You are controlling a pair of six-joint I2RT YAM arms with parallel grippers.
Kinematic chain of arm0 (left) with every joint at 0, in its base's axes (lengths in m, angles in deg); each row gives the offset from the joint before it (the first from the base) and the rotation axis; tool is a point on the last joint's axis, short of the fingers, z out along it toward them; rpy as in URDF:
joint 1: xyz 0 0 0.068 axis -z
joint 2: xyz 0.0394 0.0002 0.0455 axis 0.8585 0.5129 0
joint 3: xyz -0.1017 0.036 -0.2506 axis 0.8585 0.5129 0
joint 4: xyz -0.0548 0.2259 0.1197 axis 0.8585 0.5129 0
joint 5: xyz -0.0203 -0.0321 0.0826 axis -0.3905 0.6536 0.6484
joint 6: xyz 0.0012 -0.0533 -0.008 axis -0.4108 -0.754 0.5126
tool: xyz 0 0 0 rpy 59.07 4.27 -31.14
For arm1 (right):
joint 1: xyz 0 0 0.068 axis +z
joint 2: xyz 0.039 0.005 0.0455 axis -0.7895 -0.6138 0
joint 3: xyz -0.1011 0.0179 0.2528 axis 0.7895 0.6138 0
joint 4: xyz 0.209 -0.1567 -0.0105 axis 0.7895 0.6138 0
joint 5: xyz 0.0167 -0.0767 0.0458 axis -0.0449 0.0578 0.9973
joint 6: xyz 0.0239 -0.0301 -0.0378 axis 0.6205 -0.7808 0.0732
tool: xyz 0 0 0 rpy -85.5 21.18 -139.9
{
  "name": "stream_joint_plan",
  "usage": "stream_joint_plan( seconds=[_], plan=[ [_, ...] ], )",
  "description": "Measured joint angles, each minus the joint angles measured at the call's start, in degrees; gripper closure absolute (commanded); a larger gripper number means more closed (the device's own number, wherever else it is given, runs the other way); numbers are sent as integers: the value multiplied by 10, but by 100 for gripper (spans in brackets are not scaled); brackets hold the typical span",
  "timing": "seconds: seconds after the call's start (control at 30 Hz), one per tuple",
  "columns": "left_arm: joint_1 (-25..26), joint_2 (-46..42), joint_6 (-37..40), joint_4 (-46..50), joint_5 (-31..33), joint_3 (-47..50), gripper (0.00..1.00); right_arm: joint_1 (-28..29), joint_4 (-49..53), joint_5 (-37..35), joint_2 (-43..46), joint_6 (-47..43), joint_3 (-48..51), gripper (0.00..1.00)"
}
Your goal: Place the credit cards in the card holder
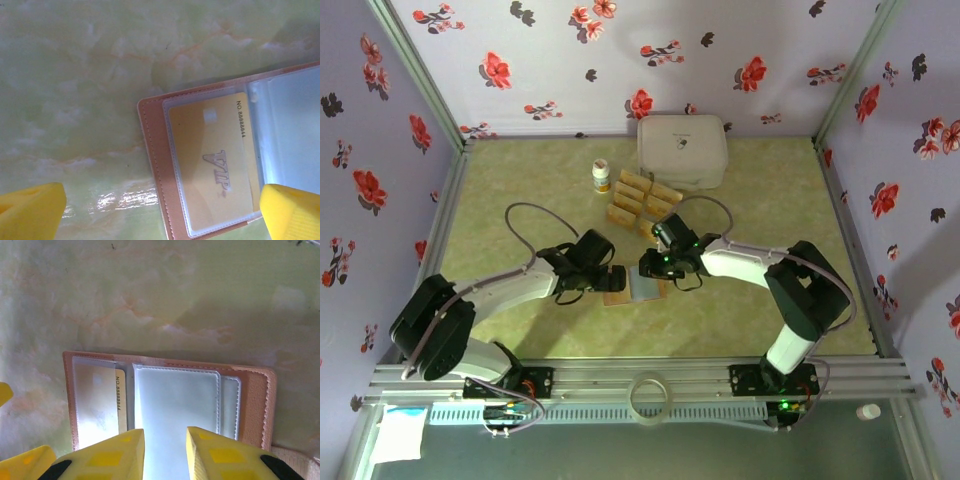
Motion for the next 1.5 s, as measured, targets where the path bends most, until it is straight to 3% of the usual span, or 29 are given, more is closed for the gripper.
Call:
stream_joint_plan(
  seconds=[0.4,0.77,1.5],
  plan=[
    [5,-1,-9,0,19,0,0,0,48,-9,91,-8,-26,68],
    [9,-7,-13,-1,26,4,0,6,43,-9,-4,-8,-47,70],
    [35,30,-13,-18,26,2,0,7,43,-25,-58,-14,-48,72]
  ],
)
